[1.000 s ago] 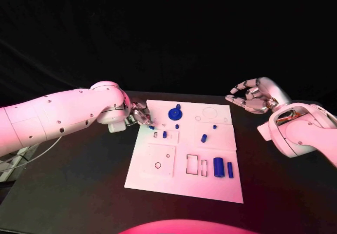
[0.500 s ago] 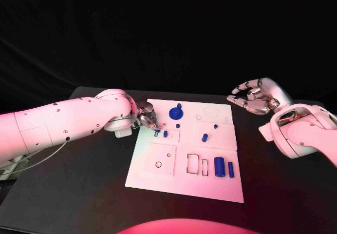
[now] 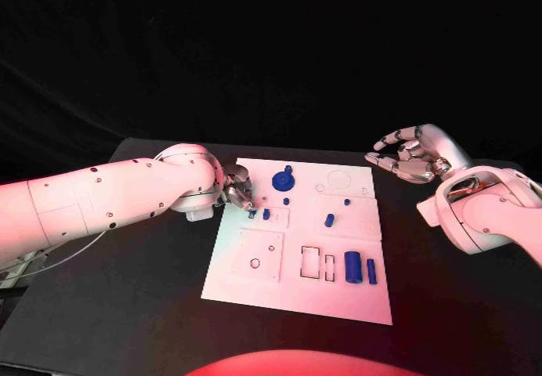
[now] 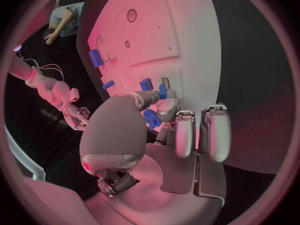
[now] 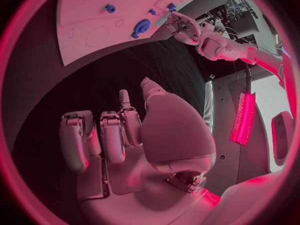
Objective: Assemble the parts on the task board
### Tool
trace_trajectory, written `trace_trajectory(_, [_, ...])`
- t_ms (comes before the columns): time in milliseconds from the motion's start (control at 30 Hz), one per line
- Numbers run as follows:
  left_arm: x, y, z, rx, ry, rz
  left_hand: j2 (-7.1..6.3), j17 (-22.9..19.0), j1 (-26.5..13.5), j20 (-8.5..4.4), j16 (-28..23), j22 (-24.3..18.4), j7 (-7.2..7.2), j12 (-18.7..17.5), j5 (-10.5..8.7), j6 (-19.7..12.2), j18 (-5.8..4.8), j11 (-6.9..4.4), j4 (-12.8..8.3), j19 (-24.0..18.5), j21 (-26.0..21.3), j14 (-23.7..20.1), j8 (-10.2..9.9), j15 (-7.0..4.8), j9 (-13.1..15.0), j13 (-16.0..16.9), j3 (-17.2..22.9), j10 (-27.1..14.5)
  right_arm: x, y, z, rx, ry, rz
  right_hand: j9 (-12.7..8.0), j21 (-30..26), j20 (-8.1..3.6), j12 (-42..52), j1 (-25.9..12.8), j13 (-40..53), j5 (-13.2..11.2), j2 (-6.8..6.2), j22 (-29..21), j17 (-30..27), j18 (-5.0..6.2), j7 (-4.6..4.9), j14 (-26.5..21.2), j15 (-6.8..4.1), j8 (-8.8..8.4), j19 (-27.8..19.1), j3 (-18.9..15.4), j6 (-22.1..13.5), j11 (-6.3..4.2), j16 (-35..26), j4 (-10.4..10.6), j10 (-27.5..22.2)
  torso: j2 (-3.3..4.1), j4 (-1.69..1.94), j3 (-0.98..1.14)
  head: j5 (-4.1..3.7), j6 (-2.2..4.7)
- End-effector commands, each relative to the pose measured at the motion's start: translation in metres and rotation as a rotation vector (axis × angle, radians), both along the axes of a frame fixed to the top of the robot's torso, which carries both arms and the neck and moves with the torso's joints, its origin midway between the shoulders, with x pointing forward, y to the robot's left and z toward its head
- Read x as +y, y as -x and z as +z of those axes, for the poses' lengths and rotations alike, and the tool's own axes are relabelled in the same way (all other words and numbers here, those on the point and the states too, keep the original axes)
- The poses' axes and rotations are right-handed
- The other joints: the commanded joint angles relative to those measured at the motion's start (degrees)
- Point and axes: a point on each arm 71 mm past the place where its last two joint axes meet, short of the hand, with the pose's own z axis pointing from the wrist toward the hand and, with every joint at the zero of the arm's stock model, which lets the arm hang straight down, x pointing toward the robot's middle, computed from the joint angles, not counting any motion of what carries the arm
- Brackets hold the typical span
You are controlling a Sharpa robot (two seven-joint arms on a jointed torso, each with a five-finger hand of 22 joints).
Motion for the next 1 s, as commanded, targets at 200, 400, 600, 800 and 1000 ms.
trace_trajectory(200, [0.0004, 0.0041, -0.0033, 0.019, -0.061, -0.016, 0.3, 15.1, -0.31, -0.02, 0.2, 6.06, -0.7, 0.32, 0.27, 0.41, -1.0, 0.06, -6.74, 1.51, -0.11, 6.06, 0.32, -0.17, 0.41, 0.1, 7.13, 0.44, 0.0016, 0.0008, 0.0, -0.005, 0.011, 0.015, 0.09, -0.29, -0.19, -0.22, -0.43, 5.11, 0.14, 0.31, 13.02, 11.48, 0.46, -0.06, 5.21, -0.46, 0.37, 4.06, -0.12, -0.33, -0.22, -0.39, -0.13, 0.15, 0.01, 0.01, -0.09, 0.1, -0.18])
trace_trajectory(400, [0.0009, 0.0058, -0.0038, 0.025, -0.068, -0.018, 0.21, 15.1, -0.44, -0.05, 0.2, 6.12, -0.74, 0.33, 0.31, 0.42, -1.02, 0.03, -6.82, 1.54, -0.08, 6.06, 0.46, -0.2, 0.45, 0.1, 7.29, 0.46, 0.0018, 0.0008, 0.0, -0.006, 0.01, 0.016, 0.09, -0.29, -0.19, -0.22, -0.43, 5.11, 0.14, 0.31, 13.02, 11.48, 0.46, -0.06, 5.21, -0.46, 0.37, 4.06, -0.12, -0.33, -0.22, -0.39, -0.13, 0.15, -0.01, 0.06, -0.08, 0.09, -0.28])
trace_trajectory(600, [0.0021, 0.0064, -0.0043, 0.029, -0.073, -0.018, 0.17, 15.1, -0.5, -0.06, 0.2, 6.14, -0.75, 0.32, 0.34, 0.43, -1.02, 0.01, -6.85, 1.55, -0.08, 6.06, 0.52, -0.22, 0.47, 0.09, 7.37, 0.47, 0.002, 0.0008, 0.0, -0.006, 0.01, 0.017, 0.09, -0.29, -0.19, -0.22, -0.43, 5.11, 0.14, 0.31, 13.02, 11.48, 0.46, -0.06, 5.21, -0.46, 0.37, 4.06, -0.12, -0.33, -0.22, -0.39, -0.13, 0.15, -0.02, 0.02, -0.07, 0.15, -0.43])
trace_trajectory(800, [0.0017, 0.0081, -0.005, 0.038, -0.08, -0.025, 0.14, 15.1, -0.55, -0.07, 0.2, 6.21, -0.77, 0.36, 0.35, 0.44, -1.04, 0.0, -6.87, 1.58, -0.04, 6.06, 0.57, -0.22, 0.49, 0.13, 7.42, 0.5, 0.002, 0.0007, -0.0001, -0.006, 0.011, 0.017, 0.09, -0.29, -0.19, -0.22, -0.43, 5.11, 0.14, 0.31, 13.02, 11.48, 0.46, -0.06, 5.21, -0.46, 0.37, 4.06, -0.12, -0.33, -0.22, -0.39, -0.13, 0.15, -0.02, 0.0, -0.07, 0.17, -0.52])
trace_trajectory(1000, [0.0015, 0.0091, -0.0051, 0.038, -0.084, -0.026, 0.14, 15.1, -0.55, -0.07, 0.2, 6.21, -0.77, 0.36, 0.35, 0.44, -1.04, 0.0, -6.87, 1.58, -0.04, 6.06, 0.57, -0.22, 0.49, 0.13, 7.42, 0.5, 0.0022, 0.0009, 0.0, -0.008, 0.014, 0.018, 0.12, -0.3, -0.2, -0.22, -0.41, 5.12, 0.22, 0.3, 13.01, 11.44, 0.47, -0.07, 5.21, -0.47, 0.44, 4.05, -0.13, -0.35, -0.23, -0.4, -0.12, 0.16, 0.0, 0.0, -0.06, 0.14, -0.48])
